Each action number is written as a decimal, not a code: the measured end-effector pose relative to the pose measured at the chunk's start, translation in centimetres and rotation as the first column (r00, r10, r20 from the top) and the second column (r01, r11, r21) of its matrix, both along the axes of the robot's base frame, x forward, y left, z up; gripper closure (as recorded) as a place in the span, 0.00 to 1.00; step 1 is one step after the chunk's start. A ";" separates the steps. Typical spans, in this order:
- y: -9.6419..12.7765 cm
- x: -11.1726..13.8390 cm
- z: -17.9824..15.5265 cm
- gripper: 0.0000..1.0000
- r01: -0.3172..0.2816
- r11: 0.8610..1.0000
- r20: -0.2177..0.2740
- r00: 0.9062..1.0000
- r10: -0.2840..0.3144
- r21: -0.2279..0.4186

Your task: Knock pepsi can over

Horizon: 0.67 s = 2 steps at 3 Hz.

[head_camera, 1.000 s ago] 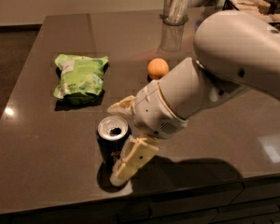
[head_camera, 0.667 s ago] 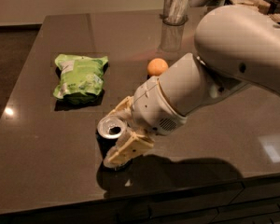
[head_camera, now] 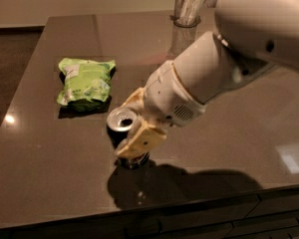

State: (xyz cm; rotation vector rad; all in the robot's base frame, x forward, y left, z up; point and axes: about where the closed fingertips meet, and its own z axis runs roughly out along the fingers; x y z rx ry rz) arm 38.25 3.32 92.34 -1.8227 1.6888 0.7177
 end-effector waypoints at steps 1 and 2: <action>-3.1 3.2 2.1 1.00 0.102 0.986 0.024 0.995 -0.100 -0.135; -6.9 6.1 3.6 1.00 0.189 0.938 0.069 0.982 -0.177 -0.290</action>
Offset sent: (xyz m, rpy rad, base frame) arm 0.1047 -0.1415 0.0490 -0.5805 -0.1113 -0.3072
